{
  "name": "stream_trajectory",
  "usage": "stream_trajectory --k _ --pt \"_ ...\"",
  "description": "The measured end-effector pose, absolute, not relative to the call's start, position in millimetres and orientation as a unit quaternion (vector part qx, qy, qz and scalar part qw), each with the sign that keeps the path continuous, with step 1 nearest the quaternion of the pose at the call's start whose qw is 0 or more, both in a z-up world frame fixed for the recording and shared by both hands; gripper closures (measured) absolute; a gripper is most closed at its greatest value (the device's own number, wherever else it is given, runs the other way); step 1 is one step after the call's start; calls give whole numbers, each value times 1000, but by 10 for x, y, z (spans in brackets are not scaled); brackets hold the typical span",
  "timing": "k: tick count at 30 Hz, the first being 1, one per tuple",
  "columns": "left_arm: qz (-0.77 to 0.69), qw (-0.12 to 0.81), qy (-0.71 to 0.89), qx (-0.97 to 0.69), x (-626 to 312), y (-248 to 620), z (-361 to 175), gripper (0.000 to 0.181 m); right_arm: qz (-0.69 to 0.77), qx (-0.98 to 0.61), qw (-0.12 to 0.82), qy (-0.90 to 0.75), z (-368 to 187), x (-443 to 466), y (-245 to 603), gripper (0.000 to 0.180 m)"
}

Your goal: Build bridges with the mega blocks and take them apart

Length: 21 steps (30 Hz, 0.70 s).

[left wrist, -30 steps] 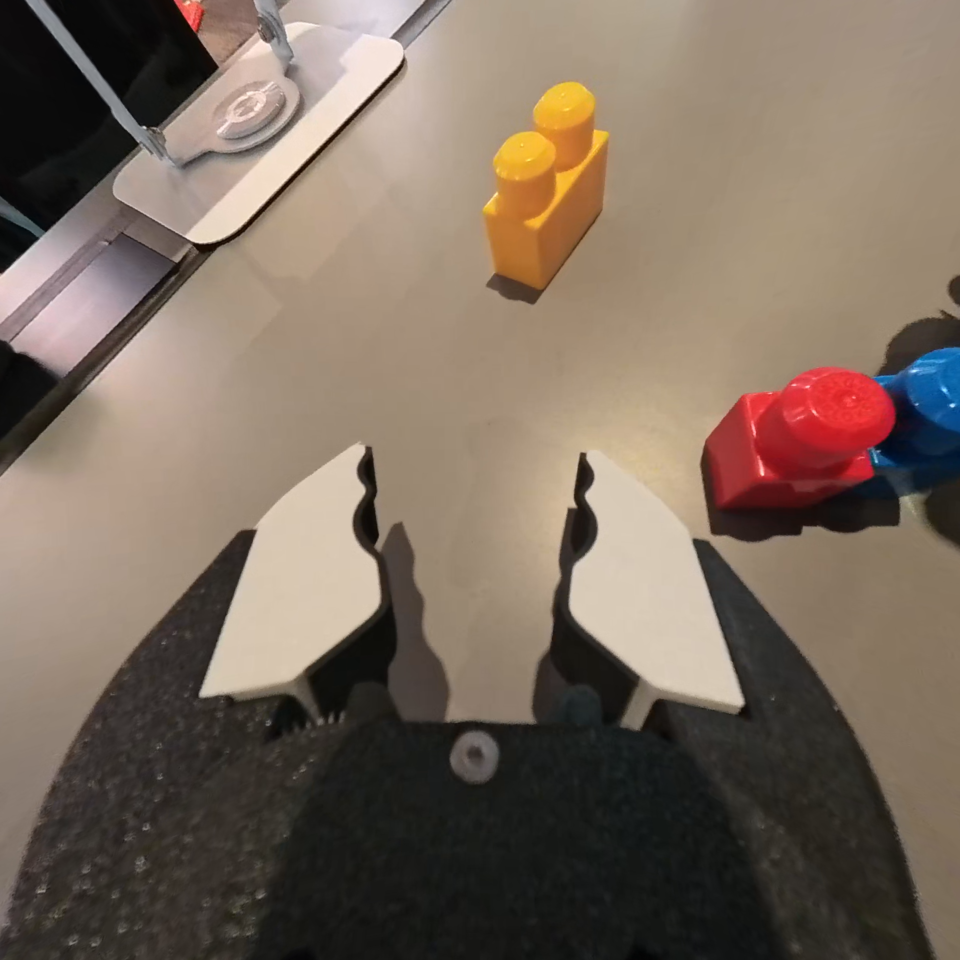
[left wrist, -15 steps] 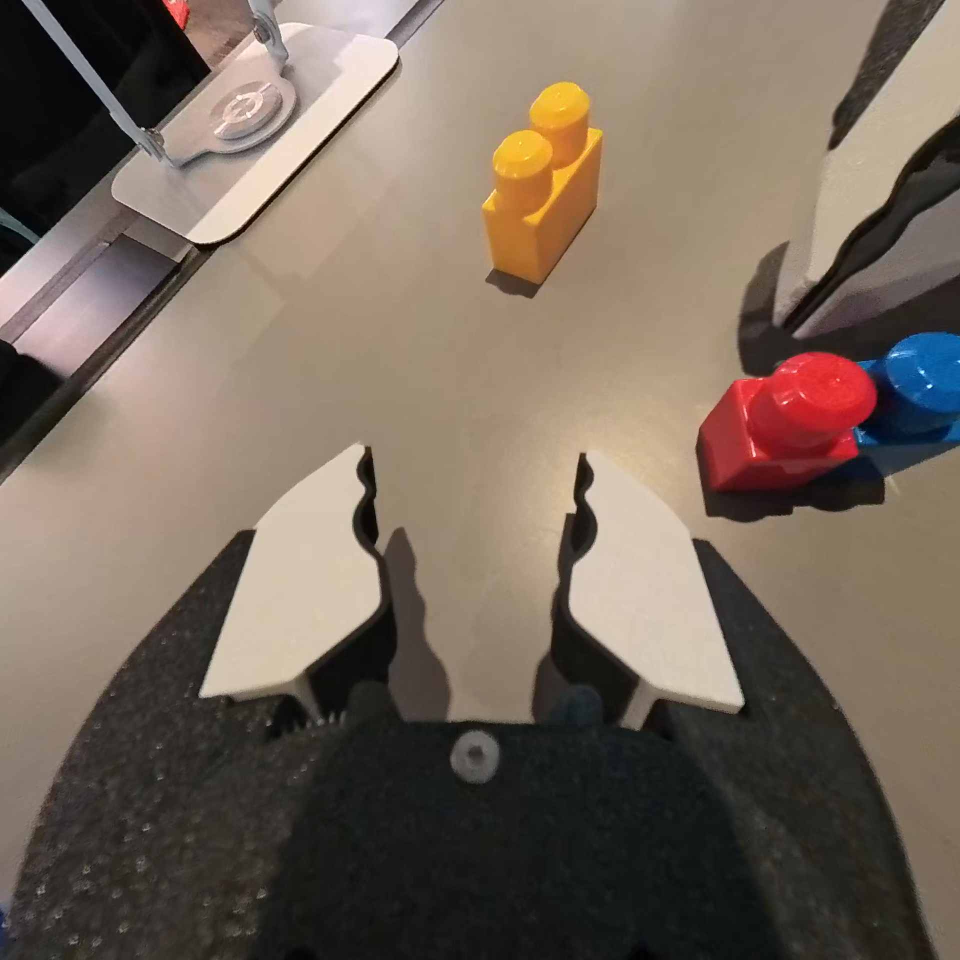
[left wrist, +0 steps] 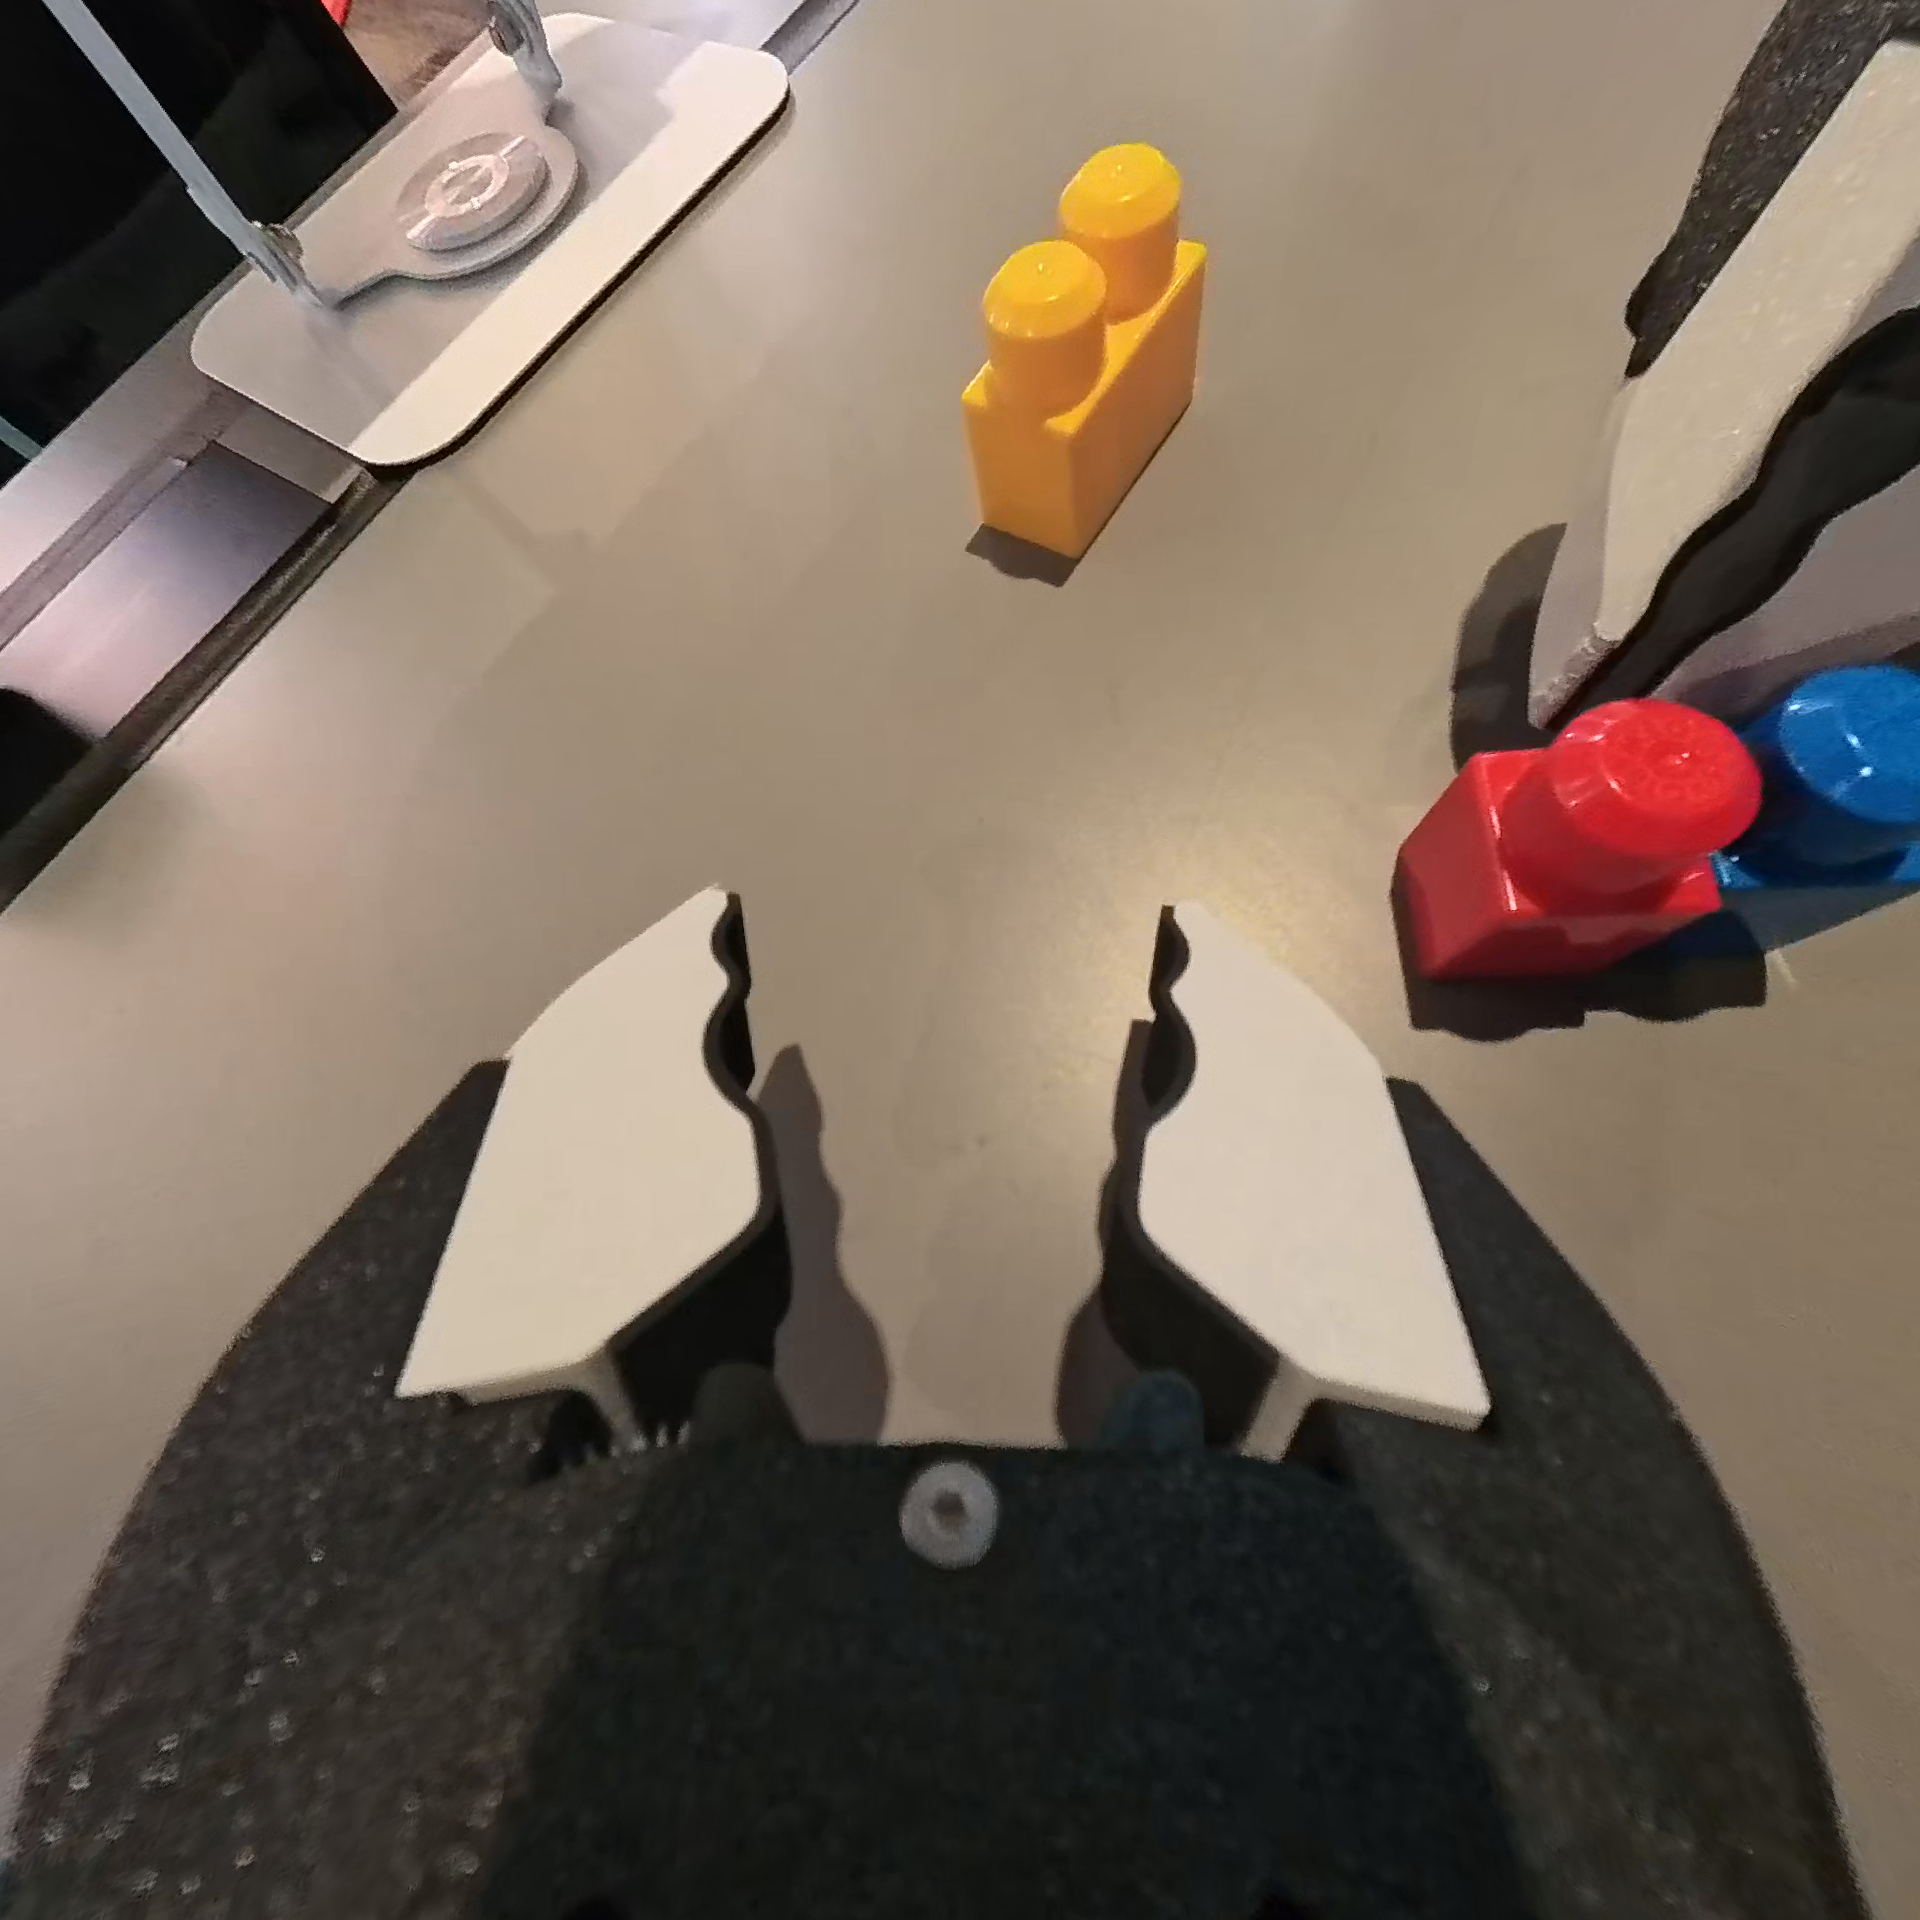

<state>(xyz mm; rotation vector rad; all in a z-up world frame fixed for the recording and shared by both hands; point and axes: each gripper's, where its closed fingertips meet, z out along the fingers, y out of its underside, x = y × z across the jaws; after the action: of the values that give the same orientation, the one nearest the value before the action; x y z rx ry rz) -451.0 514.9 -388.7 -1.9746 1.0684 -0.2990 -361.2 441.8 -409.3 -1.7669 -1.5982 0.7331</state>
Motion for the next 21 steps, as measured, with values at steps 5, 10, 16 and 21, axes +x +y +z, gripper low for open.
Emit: stream_trajectory --k 5,10,16,21 --pt "-120 427 426 -789 -4514 5151 -3875 107 273 -675 321 -606 -4098 -3598 4442 173" --pt "-120 428 424 -789 -4522 5155 -3865 106 282 -675 321 -602 -4090 -3614 4425 172" --pt "-128 436 419 -786 -4527 5156 -3817 105 262 -689 334 -587 -4071 -3501 4537 160" --pt "-151 453 409 -778 -4552 5163 -3730 105 200 -665 378 -612 -3721 -3114 4926 141"
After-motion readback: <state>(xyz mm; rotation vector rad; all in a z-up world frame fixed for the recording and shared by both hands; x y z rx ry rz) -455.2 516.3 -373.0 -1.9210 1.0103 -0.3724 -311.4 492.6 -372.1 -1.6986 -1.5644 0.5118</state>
